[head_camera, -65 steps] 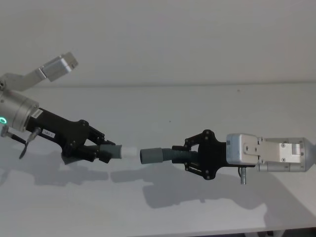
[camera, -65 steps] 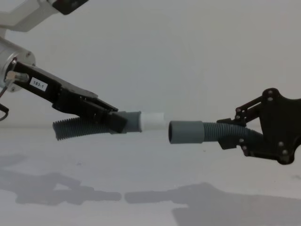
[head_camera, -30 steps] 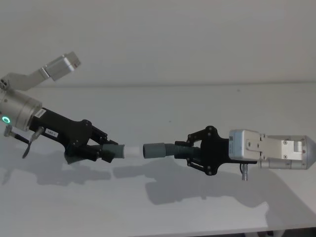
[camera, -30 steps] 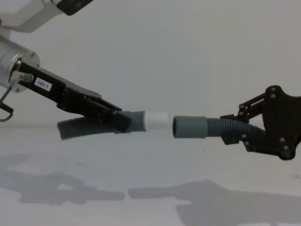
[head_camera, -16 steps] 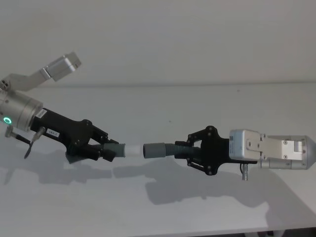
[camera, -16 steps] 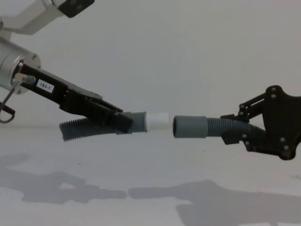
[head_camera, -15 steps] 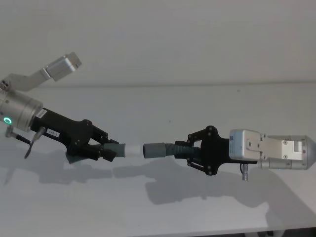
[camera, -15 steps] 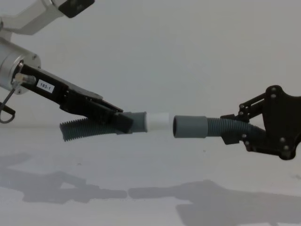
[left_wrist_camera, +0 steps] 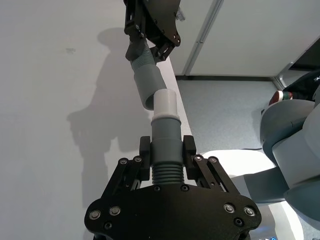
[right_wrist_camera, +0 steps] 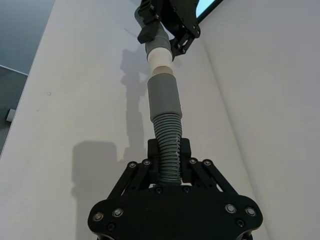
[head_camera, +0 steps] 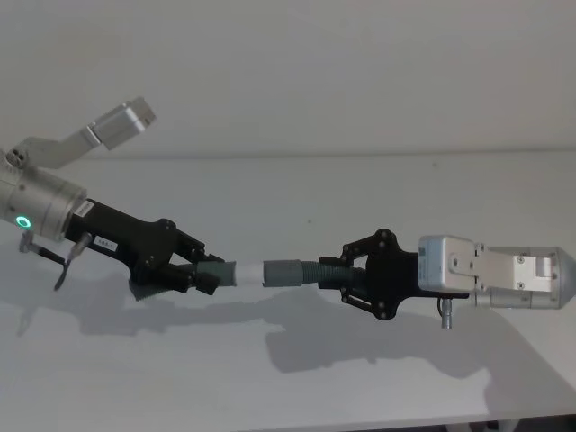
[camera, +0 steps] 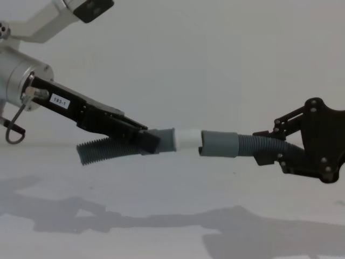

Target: Use both hands to pick up one end of the pipe from the table, align the ends, and insert them.

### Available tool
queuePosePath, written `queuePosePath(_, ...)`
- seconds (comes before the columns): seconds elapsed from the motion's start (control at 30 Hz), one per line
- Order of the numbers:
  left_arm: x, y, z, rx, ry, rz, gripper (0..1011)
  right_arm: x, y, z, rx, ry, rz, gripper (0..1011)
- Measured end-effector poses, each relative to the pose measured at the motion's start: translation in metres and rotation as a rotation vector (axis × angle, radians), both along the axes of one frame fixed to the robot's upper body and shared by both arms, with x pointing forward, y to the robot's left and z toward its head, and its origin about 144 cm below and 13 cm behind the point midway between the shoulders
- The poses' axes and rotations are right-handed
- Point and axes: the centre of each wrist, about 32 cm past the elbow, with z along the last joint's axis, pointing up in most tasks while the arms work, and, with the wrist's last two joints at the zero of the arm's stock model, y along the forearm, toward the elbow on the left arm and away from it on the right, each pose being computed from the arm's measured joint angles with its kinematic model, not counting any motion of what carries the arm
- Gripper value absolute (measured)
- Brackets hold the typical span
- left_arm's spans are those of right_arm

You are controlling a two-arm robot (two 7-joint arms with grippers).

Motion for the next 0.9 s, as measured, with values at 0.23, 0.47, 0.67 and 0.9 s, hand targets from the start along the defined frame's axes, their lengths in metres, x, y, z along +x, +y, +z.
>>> queuePosePath(0.23, 0.0002, -0.0022, -0.0008, -0.002, 0.003, -0.005, 354, 0.0, 0.0, 0.0, 0.0, 0.0, 0.0, 213)
queuePosePath(0.47, -0.0003, -0.0022, -0.0013, -0.002, 0.006, -0.008, 354, 0.0, 0.0, 0.0, 0.0, 0.0, 0.0, 214)
queuePosePath(0.67, -0.0011, -0.0012, -0.0014, 0.001, 0.008, -0.009, 354, 0.0, 0.0001, 0.0, 0.0, 0.0, 0.0, 214)
queuePosePath(0.9, -0.0022, 0.0002, -0.0018, 0.004, 0.011, -0.01, 354, 0.0, 0.0001, 0.0, 0.0, 0.0, 0.0, 214)
